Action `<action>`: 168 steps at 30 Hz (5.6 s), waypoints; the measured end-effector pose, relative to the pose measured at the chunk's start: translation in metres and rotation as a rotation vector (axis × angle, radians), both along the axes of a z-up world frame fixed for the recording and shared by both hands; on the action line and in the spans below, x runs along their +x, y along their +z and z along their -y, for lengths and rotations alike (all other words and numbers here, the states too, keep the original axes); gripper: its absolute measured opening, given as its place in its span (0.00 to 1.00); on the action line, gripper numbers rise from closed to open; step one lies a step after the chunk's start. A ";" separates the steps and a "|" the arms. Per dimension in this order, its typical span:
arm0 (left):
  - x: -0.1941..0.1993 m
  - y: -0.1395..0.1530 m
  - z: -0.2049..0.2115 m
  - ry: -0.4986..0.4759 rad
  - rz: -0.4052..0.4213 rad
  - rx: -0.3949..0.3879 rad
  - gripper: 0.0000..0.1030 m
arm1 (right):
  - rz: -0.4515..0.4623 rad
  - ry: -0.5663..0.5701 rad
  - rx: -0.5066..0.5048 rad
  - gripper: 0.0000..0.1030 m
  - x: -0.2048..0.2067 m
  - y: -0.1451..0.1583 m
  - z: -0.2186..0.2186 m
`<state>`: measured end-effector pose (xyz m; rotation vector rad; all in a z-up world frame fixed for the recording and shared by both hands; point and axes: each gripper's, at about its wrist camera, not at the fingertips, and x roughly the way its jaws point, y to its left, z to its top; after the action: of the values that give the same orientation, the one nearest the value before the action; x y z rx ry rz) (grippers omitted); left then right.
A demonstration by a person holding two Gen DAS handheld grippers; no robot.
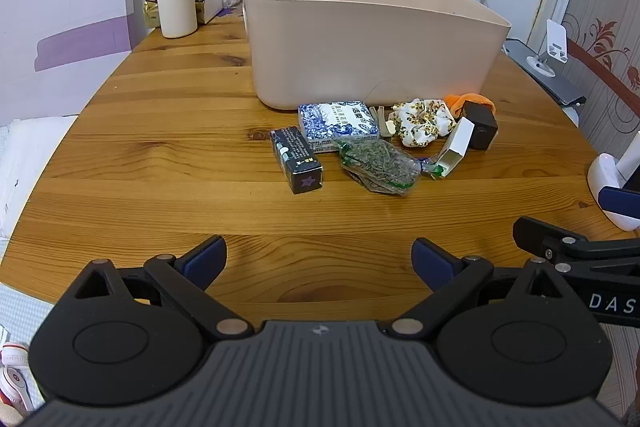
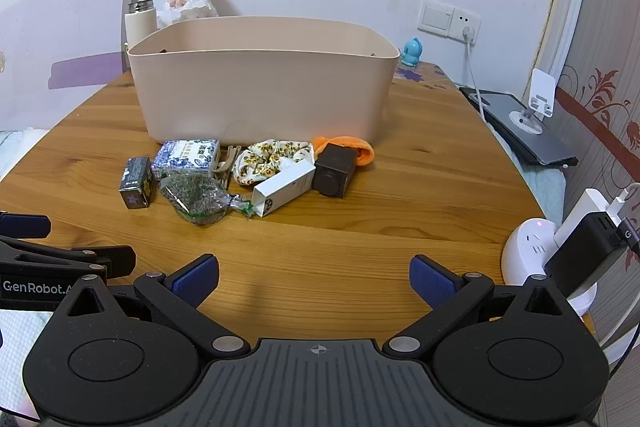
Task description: Organize objects
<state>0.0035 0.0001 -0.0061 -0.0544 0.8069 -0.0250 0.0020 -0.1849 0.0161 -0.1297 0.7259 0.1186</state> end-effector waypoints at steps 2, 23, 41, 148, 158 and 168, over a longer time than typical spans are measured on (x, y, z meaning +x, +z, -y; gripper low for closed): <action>0.000 0.000 0.000 0.000 0.001 0.001 0.96 | 0.000 0.000 0.000 1.00 0.000 0.000 0.000; 0.011 -0.004 -0.001 -0.004 -0.022 0.011 0.96 | -0.018 0.001 -0.005 1.00 0.010 -0.004 -0.002; 0.028 -0.011 -0.004 0.000 -0.055 0.017 0.96 | -0.044 0.011 -0.005 1.00 0.029 -0.011 -0.005; 0.186 0.073 0.011 -0.011 0.170 0.120 0.86 | 0.089 0.085 0.078 0.79 0.175 0.065 -0.002; 0.135 0.089 0.008 -0.004 0.171 0.090 0.91 | 0.113 0.087 0.020 0.94 0.131 0.069 0.018; 0.118 0.043 0.010 -0.054 0.049 0.060 0.93 | 0.012 0.061 -0.025 0.95 0.123 0.028 0.033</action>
<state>0.1214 -0.0098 0.0370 0.0244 0.7595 -0.0531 0.1249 -0.2174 0.0445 -0.1761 0.7116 0.1665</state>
